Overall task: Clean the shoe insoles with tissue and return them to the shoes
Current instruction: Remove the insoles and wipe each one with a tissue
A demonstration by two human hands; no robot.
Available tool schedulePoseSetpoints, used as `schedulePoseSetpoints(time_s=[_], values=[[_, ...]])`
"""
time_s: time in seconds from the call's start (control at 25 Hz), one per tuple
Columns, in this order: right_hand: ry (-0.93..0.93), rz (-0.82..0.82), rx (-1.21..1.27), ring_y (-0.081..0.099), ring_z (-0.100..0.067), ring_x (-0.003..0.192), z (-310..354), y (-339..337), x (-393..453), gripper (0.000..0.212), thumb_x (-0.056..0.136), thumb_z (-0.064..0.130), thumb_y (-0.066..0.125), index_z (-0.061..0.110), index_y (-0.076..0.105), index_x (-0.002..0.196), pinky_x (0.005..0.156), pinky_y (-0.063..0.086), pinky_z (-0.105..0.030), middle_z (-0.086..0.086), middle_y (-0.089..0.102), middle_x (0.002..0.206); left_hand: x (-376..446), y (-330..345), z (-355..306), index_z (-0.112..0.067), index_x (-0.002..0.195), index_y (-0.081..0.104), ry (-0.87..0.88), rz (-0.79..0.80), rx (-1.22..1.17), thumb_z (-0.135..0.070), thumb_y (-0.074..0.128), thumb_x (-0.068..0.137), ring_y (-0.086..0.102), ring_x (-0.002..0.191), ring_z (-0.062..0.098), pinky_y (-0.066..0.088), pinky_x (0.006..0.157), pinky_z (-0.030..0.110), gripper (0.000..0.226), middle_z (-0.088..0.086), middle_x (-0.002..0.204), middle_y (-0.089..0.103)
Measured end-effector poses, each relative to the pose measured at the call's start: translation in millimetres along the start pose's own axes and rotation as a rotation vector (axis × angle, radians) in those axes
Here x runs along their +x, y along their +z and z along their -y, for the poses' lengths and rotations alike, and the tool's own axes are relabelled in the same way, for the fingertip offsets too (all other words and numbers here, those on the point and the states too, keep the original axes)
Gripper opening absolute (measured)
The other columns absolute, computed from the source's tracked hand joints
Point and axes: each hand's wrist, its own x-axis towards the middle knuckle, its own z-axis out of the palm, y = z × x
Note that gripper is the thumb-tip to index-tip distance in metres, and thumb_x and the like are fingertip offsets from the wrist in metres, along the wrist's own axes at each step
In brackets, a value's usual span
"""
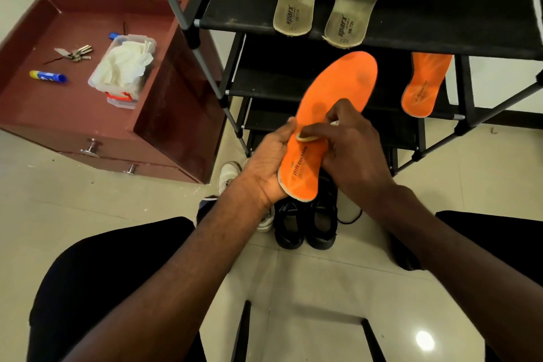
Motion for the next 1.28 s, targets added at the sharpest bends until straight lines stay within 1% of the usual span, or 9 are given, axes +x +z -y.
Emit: schedulePoseSetpoints(time_s=[0.28,0.4,0.52,0.6,0.72,0.88,1.0,1.16,1.28], values=[[-0.180,0.056,-0.058,0.060,-0.034,0.094,5,5,-14,0.053,0.078,0.007,0.083,0.020,0.073,0.128,0.077,0.047,-0.038,-0.015,0.059,0.110,-2,-2,-1,-0.002,0.115,0.068,-0.042,-0.027,0.000,-0.040,0.041,0.110,0.078,0.082,0.027,0.064,0.079,0.039,0.047,0.017,0.096,0.077],[-0.025,-0.050,-0.186,0.060,-0.038,0.102,-24,-6,2,0.054,0.082,0.006,0.079,0.022,0.070,0.133,0.084,0.050,-0.047,-0.014,0.057,0.113,-4,2,-1,-0.006,0.121,0.065,-0.016,-0.031,0.068,-0.038,0.044,0.111,0.075,0.074,0.027,0.066,0.070,0.037,0.039,0.016,0.092,0.076],[0.195,-0.083,-0.099,0.058,-0.030,0.093,-37,-12,2,0.044,0.092,0.004,0.069,0.021,0.070,0.133,0.076,0.052,-0.042,-0.006,0.051,0.103,-4,2,3,-0.009,0.131,0.062,-0.024,-0.039,0.134,-0.041,0.047,0.109,0.074,0.075,0.028,0.064,0.074,0.037,0.042,0.016,0.097,0.076],[0.049,-0.026,-0.030,0.056,-0.025,0.088,-9,3,-20,0.036,0.095,0.010,0.069,0.019,0.071,0.129,0.069,0.051,-0.038,-0.004,0.052,0.101,-4,1,5,-0.008,0.121,0.066,-0.052,-0.062,0.140,-0.043,0.043,0.110,0.076,0.077,0.025,0.063,0.076,0.035,0.043,0.013,0.093,0.077],[-0.171,0.037,-0.110,0.060,-0.033,0.090,7,6,-33,0.046,0.084,0.011,0.073,0.020,0.072,0.129,0.072,0.050,-0.042,-0.013,0.061,0.108,-5,0,5,-0.004,0.118,0.068,-0.078,-0.080,0.098,-0.043,0.043,0.110,0.077,0.082,0.026,0.063,0.080,0.038,0.047,0.015,0.097,0.077],[0.058,-0.016,-0.111,0.060,-0.037,0.098,-14,-3,-9,0.052,0.081,0.012,0.082,0.025,0.071,0.130,0.077,0.052,-0.049,-0.014,0.059,0.111,-6,-1,-1,-0.009,0.102,0.069,-0.050,-0.092,0.213,-0.033,0.046,0.110,0.070,0.059,0.019,0.062,0.060,0.030,0.034,0.008,0.072,0.069],[-0.211,0.091,-0.074,0.060,-0.037,0.090,7,12,-32,0.047,0.082,0.008,0.069,0.025,0.074,0.126,0.071,0.048,-0.044,-0.013,0.061,0.108,-8,-2,-6,-0.004,0.100,0.070,-0.066,-0.141,0.222,-0.028,0.042,0.111,0.074,0.067,0.021,0.064,0.066,0.033,0.039,0.012,0.080,0.074],[0.010,0.010,-0.193,0.059,-0.038,0.096,-10,-4,-11,0.047,0.079,0.022,0.068,0.030,0.075,0.125,0.077,0.041,-0.047,-0.012,0.059,0.107,-8,-4,-5,-0.007,0.099,0.065,-0.037,-0.120,0.259,-0.022,0.040,0.112,0.069,0.054,0.018,0.061,0.055,0.029,0.032,0.008,0.069,0.068],[-0.145,0.111,-0.129,0.058,-0.035,0.092,5,8,-31,0.047,0.078,0.014,0.074,0.029,0.076,0.123,0.072,0.043,-0.043,-0.011,0.058,0.103,-9,-7,-6,-0.005,0.104,0.065,-0.063,-0.147,0.230,-0.024,0.041,0.111,0.071,0.065,0.019,0.064,0.062,0.030,0.032,0.011,0.079,0.070]])
